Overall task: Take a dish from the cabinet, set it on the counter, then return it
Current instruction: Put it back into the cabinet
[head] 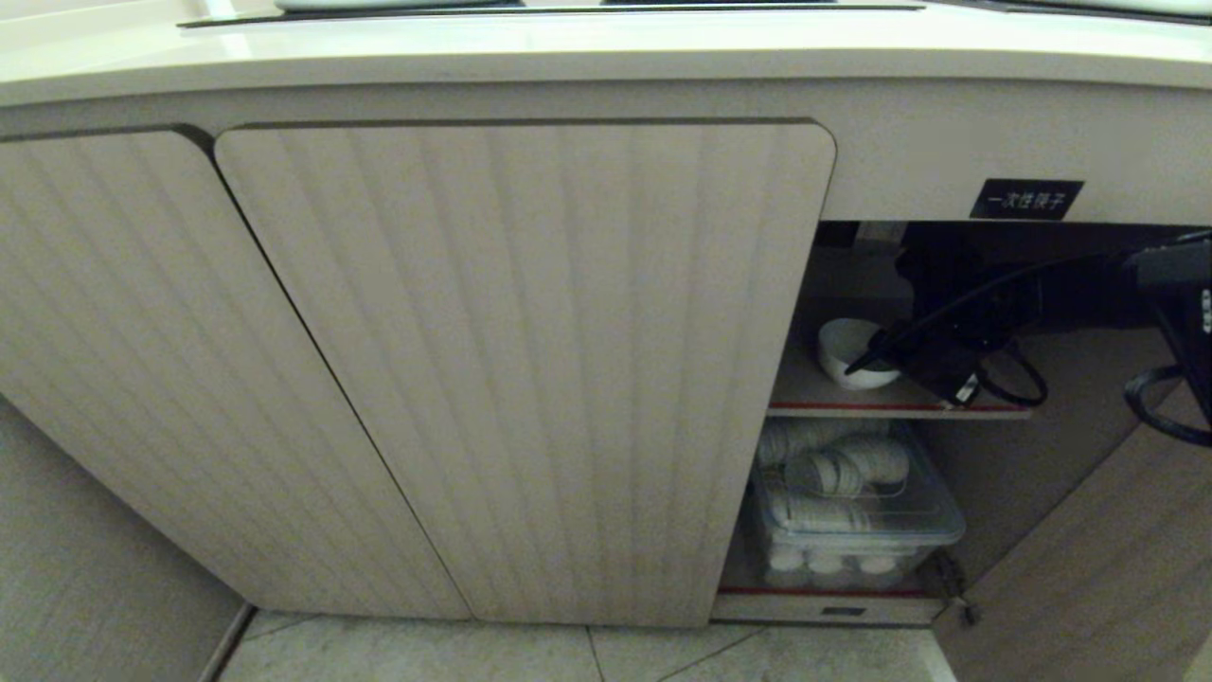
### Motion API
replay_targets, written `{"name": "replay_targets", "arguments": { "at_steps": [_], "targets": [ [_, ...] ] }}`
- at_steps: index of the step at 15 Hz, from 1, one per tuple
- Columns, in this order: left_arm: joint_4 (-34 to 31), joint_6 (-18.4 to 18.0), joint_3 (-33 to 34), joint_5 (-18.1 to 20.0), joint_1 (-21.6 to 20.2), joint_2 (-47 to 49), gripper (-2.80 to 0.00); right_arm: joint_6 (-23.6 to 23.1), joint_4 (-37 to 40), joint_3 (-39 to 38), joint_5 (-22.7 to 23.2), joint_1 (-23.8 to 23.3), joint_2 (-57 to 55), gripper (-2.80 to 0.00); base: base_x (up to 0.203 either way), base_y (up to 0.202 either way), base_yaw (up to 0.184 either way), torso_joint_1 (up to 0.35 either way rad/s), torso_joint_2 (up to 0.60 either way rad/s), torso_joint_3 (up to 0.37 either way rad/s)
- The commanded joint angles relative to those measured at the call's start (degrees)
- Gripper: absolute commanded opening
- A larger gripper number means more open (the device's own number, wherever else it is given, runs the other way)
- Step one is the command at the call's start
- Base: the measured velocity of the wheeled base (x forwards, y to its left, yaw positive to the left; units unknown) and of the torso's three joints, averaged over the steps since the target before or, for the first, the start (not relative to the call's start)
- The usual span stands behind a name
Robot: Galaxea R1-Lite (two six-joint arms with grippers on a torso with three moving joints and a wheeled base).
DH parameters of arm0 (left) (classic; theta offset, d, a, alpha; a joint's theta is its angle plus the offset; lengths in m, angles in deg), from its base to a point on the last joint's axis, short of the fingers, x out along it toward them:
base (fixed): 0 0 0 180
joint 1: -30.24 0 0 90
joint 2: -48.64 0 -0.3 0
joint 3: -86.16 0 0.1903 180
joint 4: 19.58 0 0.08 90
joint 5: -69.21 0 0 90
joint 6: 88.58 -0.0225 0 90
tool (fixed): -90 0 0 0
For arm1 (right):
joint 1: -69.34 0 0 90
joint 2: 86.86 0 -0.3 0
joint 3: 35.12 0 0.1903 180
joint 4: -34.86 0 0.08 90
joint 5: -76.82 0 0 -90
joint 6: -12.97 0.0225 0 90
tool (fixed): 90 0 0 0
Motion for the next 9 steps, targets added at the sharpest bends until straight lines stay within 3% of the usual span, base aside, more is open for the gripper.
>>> {"name": "replay_targets", "arguments": {
  "at_steps": [1,9],
  "targets": [
    [-0.02,0.02,0.02,0.00,0.00,0.00,-2.80,0.22,-0.18,0.02,-0.19,0.01,0.14,0.00,0.000,0.000,0.000,0.000,0.00,0.000],
    [0.06,0.02,0.02,0.00,0.00,0.00,-2.80,-4.77,-3.59,-0.16,-3.09,0.19,0.49,0.00,0.000,0.000,0.000,0.000,0.00,0.000]
  ]
}}
